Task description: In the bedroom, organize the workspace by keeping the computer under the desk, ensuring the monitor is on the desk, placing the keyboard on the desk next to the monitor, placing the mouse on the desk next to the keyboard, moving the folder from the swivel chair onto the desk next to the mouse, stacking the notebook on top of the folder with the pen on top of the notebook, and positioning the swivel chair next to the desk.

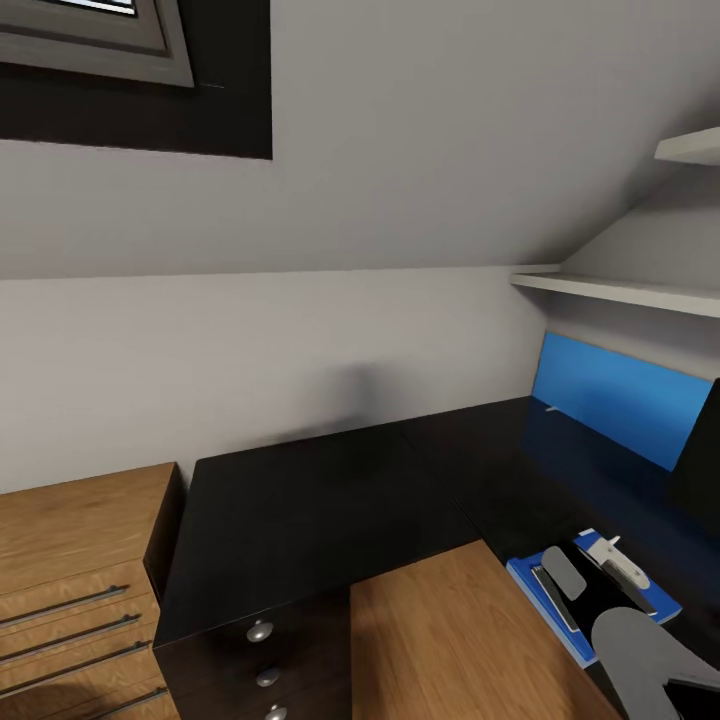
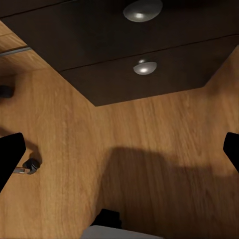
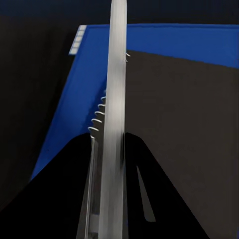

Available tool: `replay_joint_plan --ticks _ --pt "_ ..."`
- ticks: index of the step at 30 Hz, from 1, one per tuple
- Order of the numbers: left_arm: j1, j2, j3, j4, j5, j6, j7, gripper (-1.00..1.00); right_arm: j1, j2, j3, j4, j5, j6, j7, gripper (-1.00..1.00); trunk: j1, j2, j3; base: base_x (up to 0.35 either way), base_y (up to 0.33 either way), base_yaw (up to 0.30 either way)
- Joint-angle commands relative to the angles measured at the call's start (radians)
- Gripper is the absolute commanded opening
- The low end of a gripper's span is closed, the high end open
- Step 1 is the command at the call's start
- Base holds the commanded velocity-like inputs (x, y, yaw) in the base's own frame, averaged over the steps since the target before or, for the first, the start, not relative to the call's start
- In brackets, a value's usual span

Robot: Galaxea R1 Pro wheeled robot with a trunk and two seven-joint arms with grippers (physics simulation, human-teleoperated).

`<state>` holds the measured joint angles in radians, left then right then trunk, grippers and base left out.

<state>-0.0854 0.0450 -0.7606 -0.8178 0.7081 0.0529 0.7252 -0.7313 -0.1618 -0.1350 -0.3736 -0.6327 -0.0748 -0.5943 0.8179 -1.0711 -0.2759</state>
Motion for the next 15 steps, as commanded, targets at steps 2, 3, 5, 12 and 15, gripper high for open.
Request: replay_joint_plan --ticks 2,3,5,12,15 --pt "-0.001 0.001 -0.006 -0.003 0.002 0.006 0.008 1.0 -0.002 -0.001 0.0 0.002 -0.012 -0.009 0.001 -1.0 0.0 -0.001 -0.001 0.0 0.0 0.0" --pt "-0.001 0.001 -0.006 -0.003 0.002 0.006 0.008 1.0 -0.002 -0.001 0.0 0.003 -0.012 -0.009 0.001 -1.0 0.0 -0.001 -0.001 0.0 0.0 0.0" --pt "-0.001 0.001 -0.006 -0.003 0.002 0.006 0.008 1.0 -0.003 -0.002 0.0 0.013 -0.012 -0.007 0.0 -1.0 0.0 -0.001 -0.001 0.0 0.0 0.0" --pt "-0.001 0.0 -0.006 -0.003 0.002 0.005 0.008 1.0 -0.024 -0.016 0.001 0.05 -0.011 0.002 -0.009 -1.0 0.0 -0.001 -0.001 0.0 0.0 0.0" --pt "-0.002 0.0 -0.006 -0.002 0.002 0.005 0.008 1.0 -0.026 -0.017 0.002 0.051 0.0 0.018 -0.017 -1.0 0.0 -0.001 -0.001 0.0 0.0 0.0"
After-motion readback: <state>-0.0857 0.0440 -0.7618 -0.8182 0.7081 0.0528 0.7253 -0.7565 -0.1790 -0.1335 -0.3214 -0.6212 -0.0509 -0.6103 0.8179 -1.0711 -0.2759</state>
